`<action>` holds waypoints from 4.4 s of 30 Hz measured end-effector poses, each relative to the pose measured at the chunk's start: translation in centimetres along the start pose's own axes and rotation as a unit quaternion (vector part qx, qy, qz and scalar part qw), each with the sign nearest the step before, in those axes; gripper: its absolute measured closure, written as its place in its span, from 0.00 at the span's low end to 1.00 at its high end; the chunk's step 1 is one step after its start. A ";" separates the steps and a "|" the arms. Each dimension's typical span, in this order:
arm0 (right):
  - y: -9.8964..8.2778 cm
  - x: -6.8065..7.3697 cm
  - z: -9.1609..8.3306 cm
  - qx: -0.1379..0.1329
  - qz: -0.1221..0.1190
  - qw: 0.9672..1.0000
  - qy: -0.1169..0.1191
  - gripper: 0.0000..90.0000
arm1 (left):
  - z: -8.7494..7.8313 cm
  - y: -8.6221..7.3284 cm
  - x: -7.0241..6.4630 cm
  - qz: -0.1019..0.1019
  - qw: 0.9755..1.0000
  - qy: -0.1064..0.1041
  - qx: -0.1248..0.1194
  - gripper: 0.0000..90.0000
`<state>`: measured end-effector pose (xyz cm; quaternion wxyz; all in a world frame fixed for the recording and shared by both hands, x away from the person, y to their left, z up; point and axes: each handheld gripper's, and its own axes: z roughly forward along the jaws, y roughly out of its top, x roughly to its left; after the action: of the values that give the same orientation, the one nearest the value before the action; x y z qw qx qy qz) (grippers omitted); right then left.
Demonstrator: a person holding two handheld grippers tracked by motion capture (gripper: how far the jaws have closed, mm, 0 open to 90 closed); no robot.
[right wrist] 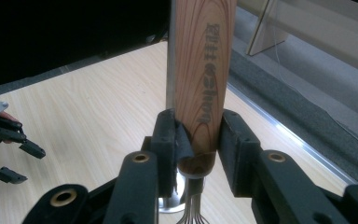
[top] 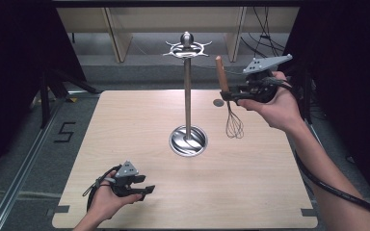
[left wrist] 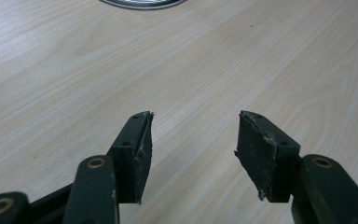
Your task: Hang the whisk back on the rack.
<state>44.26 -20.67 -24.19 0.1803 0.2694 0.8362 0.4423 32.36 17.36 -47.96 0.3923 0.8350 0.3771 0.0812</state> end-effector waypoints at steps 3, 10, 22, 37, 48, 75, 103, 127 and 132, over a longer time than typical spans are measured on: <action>0.1 -0.2 0.0 -0.002 -0.010 1.000 -0.004 0.78 | 0.0 0.0 0.0 0.003 1.000 0.005 0.001 0.49; 0.3 -0.1 0.0 0.000 -0.005 1.000 -0.001 0.78 | 0.0 0.0 0.1 0.003 1.000 0.004 0.001 0.49; 0.8 -0.1 0.0 0.002 -0.006 1.000 -0.001 0.78 | 0.0 0.0 0.1 0.003 1.000 0.005 0.003 0.49; 1.3 -0.2 0.3 -0.005 -0.017 1.000 -0.009 0.78 | 0.0 0.0 0.1 0.003 1.000 0.004 0.000 0.49; 1.8 -0.1 0.4 -0.005 -0.017 1.000 -0.005 0.78 | -0.1 0.0 0.0 0.003 1.000 -0.001 0.000 0.49; 2.6 0.0 0.7 0.005 -0.009 1.000 0.003 0.78 | 0.0 0.0 0.0 0.000 1.000 -0.002 -0.002 0.49; 2.9 1.2 1.6 0.001 0.037 0.999 -0.008 0.78 | -0.1 0.0 0.0 0.004 1.000 -0.002 0.000 0.49; 3.3 2.5 2.5 0.015 0.060 0.997 -0.036 0.77 | -0.2 0.1 0.1 0.006 1.000 -0.003 -0.001 0.49; 3.6 2.8 2.4 0.025 0.057 0.997 -0.049 0.77 | -0.1 0.1 0.1 0.006 1.000 -0.003 -0.001 0.49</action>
<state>44.37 -15.72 -22.73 0.1884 0.3423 0.8205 0.4174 32.36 17.46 -47.84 0.3935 0.8373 0.3707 0.0814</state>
